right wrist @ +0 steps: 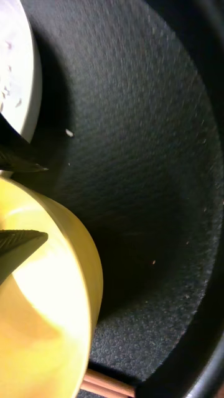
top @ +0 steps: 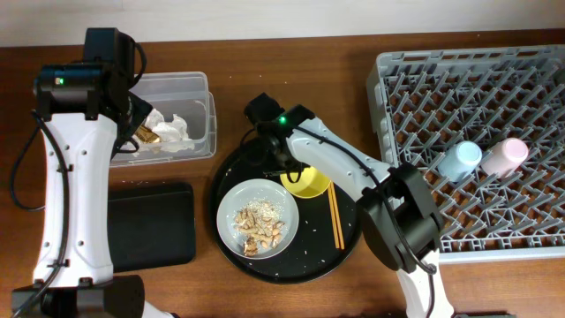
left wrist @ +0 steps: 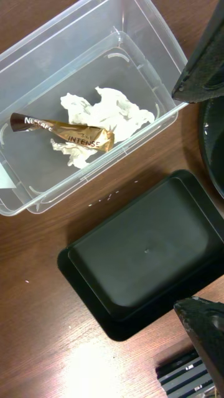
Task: Sort waste into correct bins and load items into the dishwasher rack
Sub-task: 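Carry the yellow bowl to the rack's right edge and release it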
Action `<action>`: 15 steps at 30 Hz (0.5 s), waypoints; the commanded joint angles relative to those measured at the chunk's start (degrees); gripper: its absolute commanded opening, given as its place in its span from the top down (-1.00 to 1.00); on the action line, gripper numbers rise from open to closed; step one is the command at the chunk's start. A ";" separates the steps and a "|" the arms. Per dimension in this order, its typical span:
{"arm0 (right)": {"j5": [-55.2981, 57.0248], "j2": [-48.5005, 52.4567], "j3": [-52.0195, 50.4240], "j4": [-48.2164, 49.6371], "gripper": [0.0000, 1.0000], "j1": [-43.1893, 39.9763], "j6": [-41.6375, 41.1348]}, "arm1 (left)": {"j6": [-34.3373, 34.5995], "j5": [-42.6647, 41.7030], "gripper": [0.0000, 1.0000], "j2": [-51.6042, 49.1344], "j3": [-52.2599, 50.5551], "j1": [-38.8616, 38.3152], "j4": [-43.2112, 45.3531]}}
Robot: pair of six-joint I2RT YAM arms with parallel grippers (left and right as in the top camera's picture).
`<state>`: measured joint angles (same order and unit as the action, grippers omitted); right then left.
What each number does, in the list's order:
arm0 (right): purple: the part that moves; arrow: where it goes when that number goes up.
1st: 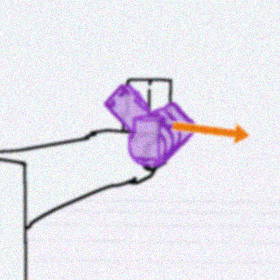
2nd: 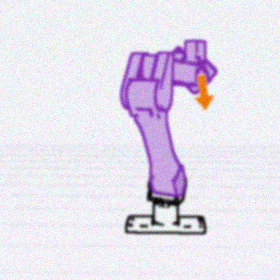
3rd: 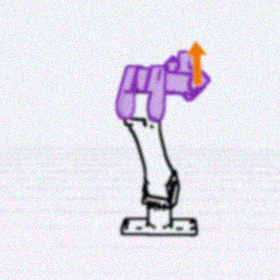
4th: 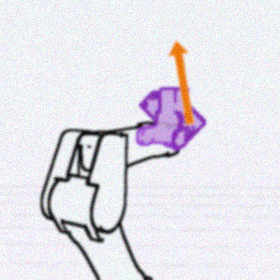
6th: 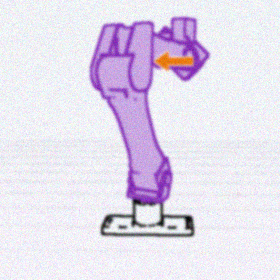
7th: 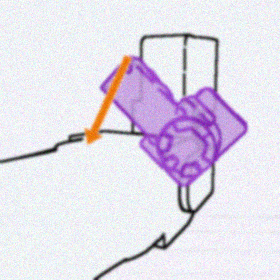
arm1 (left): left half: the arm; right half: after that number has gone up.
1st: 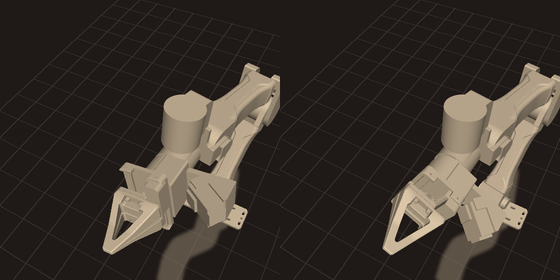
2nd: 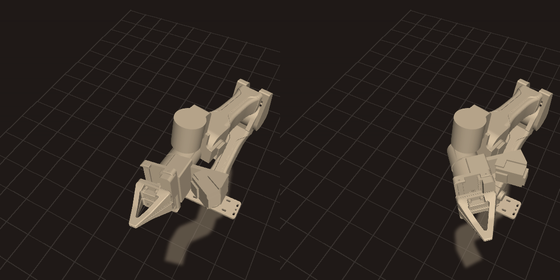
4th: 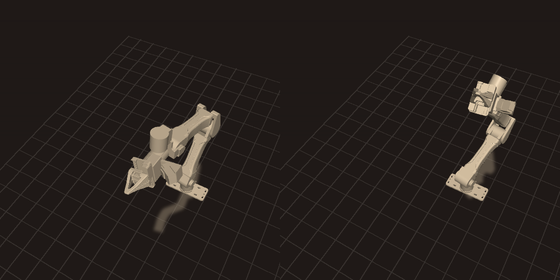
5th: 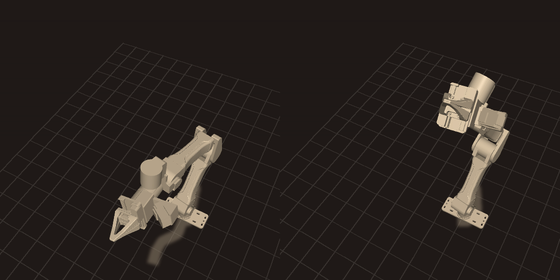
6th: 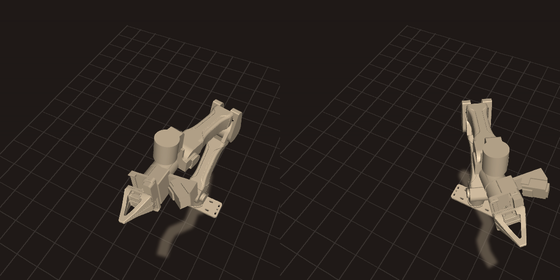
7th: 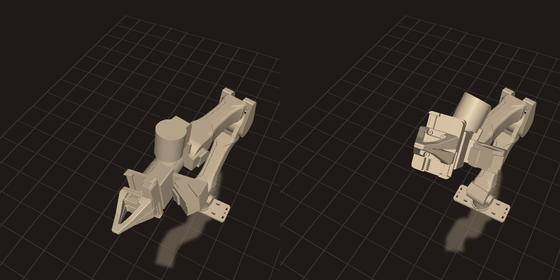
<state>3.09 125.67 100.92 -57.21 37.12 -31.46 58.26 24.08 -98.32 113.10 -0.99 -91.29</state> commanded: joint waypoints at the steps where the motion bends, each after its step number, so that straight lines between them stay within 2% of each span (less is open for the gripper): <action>1: 1.66 1.81 0.22 -0.39 0.47 0.52 -2.51 | 0.35 0.79 -0.98 0.85 0.42 0.04 -0.09; 5: 1.49 1.70 0.35 -0.42 0.73 0.52 -2.49 | 0.35 0.79 -0.98 0.85 0.42 0.04 -0.09; 7: 1.22 1.51 0.66 -0.90 0.92 0.52 -2.51 | 0.35 0.81 -0.98 0.85 0.42 0.04 -0.09; 11: 0.15 1.33 4.35 -5.03 0.92 0.35 -2.45 | 0.35 0.79 -0.98 0.85 0.42 0.04 -0.09; 15: 0.15 0.94 12.48 -11.56 0.92 0.24 -0.57 | 0.35 0.79 -0.98 0.85 0.42 0.04 -0.09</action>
<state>3.27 126.74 106.28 -65.76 37.21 -33.15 58.26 24.08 -98.32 113.10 -0.99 -91.29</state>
